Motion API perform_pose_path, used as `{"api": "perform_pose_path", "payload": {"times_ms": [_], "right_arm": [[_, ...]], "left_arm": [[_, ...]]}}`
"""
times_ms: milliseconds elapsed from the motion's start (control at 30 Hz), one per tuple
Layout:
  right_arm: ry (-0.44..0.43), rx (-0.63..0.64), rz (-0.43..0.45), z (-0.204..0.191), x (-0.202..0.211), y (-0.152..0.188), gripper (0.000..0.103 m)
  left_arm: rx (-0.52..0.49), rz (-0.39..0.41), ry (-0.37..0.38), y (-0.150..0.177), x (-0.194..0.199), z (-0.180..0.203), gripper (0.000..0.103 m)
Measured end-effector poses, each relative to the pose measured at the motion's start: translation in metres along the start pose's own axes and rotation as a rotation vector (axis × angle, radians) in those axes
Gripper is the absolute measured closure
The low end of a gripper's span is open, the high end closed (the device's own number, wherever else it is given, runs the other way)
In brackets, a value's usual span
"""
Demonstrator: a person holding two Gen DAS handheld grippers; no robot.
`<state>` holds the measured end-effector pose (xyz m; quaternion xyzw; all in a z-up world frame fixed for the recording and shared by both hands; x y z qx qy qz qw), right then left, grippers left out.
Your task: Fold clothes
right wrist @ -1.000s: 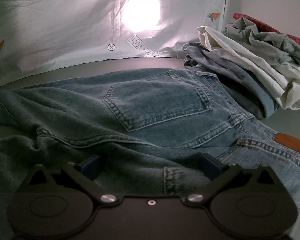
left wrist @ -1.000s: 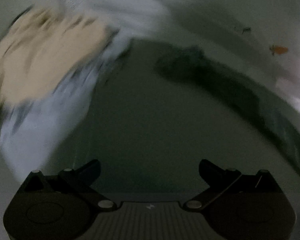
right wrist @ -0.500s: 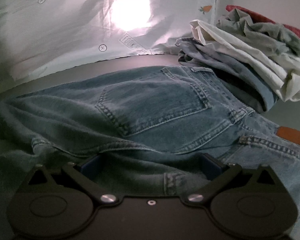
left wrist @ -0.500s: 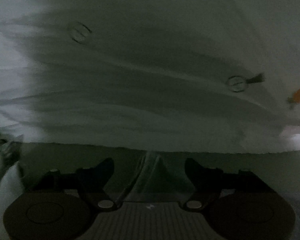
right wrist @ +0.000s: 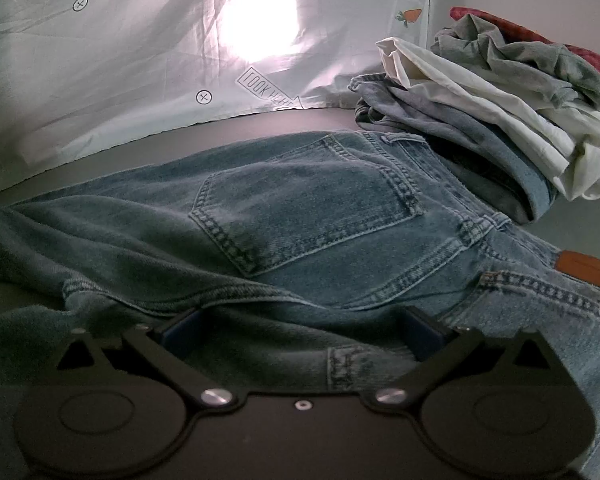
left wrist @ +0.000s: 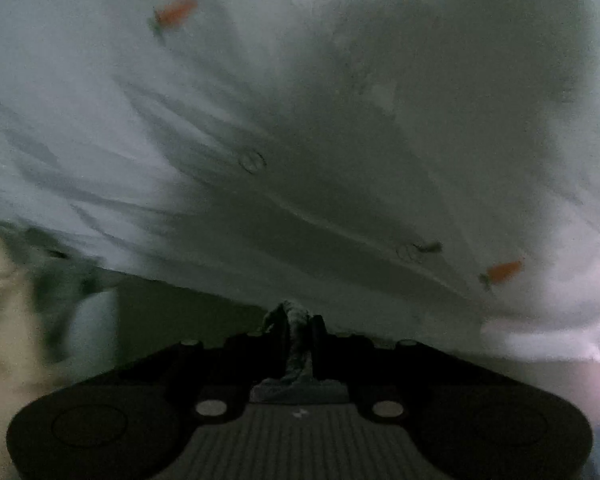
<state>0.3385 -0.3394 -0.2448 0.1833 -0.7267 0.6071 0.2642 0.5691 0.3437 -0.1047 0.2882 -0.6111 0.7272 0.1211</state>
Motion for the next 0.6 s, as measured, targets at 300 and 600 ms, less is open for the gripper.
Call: {"api": "perform_pose_path", "payload": {"times_ms": [300,600], "right_arm": [[0.000,0.001,0.000,0.000,0.000,0.001,0.000],[0.002,0.001,0.000,0.000,0.000,0.000,0.000]], "left_arm": [[0.271,-0.178,-0.075,0.104,0.071,-0.075,0.081],[0.448,-0.314,-0.127,0.155,0.072,-0.083,0.022]]}}
Point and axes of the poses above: each gripper's, at about its wrist camera, not at the fingertips, and x roughly against the way its jaws point, z to its right, y to its underside, the point moved 3 cm from there along -x, roughly the way its jaws point, and after that the axes turned 11 degrees about -y, right-handed, at the moved point
